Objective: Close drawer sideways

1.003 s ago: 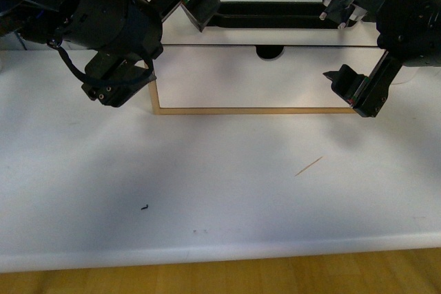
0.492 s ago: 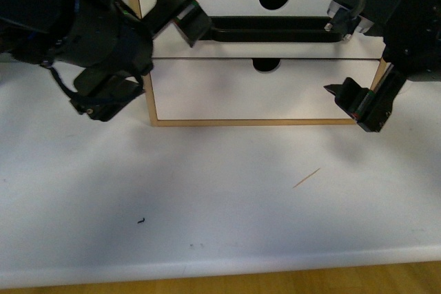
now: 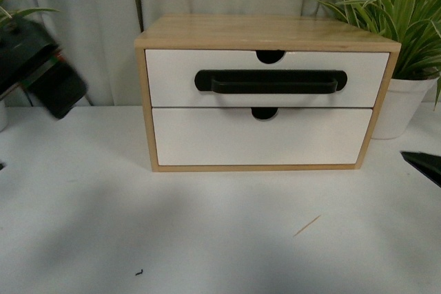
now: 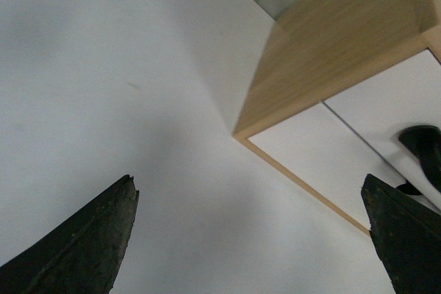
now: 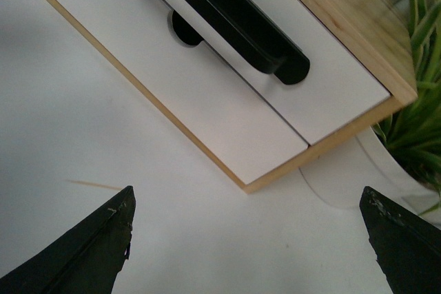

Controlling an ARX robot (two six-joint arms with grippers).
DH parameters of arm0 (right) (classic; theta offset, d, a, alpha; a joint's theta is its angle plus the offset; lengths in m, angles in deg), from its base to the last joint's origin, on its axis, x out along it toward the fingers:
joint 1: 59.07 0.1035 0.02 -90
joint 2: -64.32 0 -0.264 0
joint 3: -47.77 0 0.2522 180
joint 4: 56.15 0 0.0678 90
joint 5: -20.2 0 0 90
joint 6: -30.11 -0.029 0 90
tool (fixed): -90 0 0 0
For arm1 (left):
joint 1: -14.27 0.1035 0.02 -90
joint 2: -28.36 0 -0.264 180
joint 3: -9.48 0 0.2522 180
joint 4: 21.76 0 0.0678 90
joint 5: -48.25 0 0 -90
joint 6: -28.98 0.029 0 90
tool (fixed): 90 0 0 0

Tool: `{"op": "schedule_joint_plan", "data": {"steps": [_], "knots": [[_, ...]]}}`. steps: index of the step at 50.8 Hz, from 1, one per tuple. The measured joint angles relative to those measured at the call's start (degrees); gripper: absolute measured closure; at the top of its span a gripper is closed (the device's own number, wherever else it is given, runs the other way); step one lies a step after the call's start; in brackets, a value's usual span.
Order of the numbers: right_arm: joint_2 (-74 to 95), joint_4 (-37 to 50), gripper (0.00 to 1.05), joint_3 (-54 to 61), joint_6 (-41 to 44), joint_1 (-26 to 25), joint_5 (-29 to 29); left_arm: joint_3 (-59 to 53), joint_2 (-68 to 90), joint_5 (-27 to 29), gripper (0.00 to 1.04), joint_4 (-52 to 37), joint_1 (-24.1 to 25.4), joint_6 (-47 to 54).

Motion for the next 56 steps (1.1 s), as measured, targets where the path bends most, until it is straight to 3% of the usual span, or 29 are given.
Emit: {"op": "schedule_joint_plan", "data": {"steps": [16,26,27,30,32,35,49,52,56], "knots": [[-34.47,-13.44,0.09,16.37,-12.61,-7.52,-3.30,-16.92,-31.63,19.65,0.06,16.63,-3.45,9.31],[-39.52,-14.47,0.09,17.03,-18.43,-8.48,-3.54,-18.51,-36.89,21.59,0.06,20.65,-3.39,9.18],[-39.67,-13.29,0.11,17.51,-20.09,-8.20,-1.36,-19.12,-37.31,19.74,0.08,19.17,-2.91,11.02],[-41.44,-5.51,0.25,20.83,-27.98,-6.95,11.30,-25.49,-41.40,5.11,0.20,3.93,1.16,20.39],[-42.40,-4.81,0.32,21.42,-31.34,-6.93,15.15,-28.68,-44.11,-2.36,0.29,-3.85,3.61,29.35],[-43.87,-4.87,0.44,21.92,-34.75,-6.97,16.50,-29.42,-47.08,-8.13,0.41,-6.97,6.05,38.45],[-49.40,-8.55,0.96,23.91,-37.97,-6.71,16.31,-31.54,-54.01,-15.15,0.92,-3.76,12.63,47.45],[-50.25,-8.90,1.04,24.30,-37.90,-6.71,16.31,-31.54,-55.32,-16.37,1.01,-2.56,13.70,47.65],[-51.52,-8.24,1.03,25.83,-38.16,-6.71,16.26,-31.54,-57.13,-22.10,1.01,-0.52,18.16,47.98]]}}
